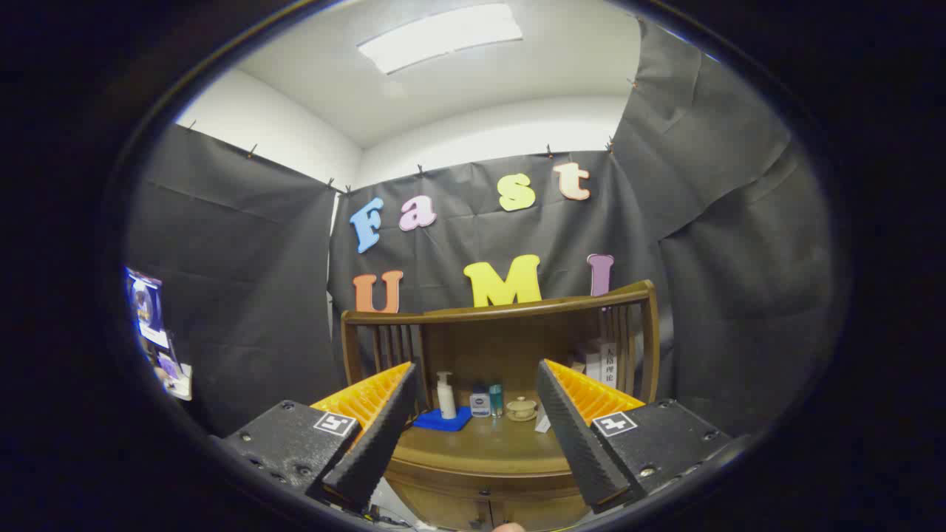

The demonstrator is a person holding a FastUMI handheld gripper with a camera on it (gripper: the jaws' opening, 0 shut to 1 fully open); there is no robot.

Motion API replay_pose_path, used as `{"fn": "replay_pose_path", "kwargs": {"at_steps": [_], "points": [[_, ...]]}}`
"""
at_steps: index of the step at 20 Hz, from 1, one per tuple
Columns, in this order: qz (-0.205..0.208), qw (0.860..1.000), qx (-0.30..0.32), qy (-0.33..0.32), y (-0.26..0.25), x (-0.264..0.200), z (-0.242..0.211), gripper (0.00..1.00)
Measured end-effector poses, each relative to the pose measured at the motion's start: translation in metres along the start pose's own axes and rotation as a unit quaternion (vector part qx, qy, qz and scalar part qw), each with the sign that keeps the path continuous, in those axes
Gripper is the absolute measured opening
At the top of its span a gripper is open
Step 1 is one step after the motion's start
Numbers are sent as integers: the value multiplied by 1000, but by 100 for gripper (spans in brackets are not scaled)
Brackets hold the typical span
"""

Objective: Pull open the drawer, take out the items inside it, and place them on the countertop above the cabinet.

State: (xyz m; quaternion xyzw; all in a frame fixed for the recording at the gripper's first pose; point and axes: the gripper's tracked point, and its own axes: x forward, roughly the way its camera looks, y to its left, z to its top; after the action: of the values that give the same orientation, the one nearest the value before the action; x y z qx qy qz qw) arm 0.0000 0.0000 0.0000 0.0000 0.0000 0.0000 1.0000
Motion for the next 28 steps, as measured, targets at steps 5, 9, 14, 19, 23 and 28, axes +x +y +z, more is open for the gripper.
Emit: {"fn": "replay_pose_path", "kwargs": {"at_steps": [5, 9, 14, 19, 23, 28], "points": [[-11, 1000, 1, 7, -4, 4, -6, 100], [-19, 1000, 6, 11, -9, 7, -10, 100], [-31, 999, 9, 23, -15, 13, -30, 100], [-33, 998, 27, 55, -15, 26, -75, 100], [-24, 995, 33, 88, -6, 41, -127, 97], [-37, 989, 21, 139, -11, 58, -212, 96]]}}
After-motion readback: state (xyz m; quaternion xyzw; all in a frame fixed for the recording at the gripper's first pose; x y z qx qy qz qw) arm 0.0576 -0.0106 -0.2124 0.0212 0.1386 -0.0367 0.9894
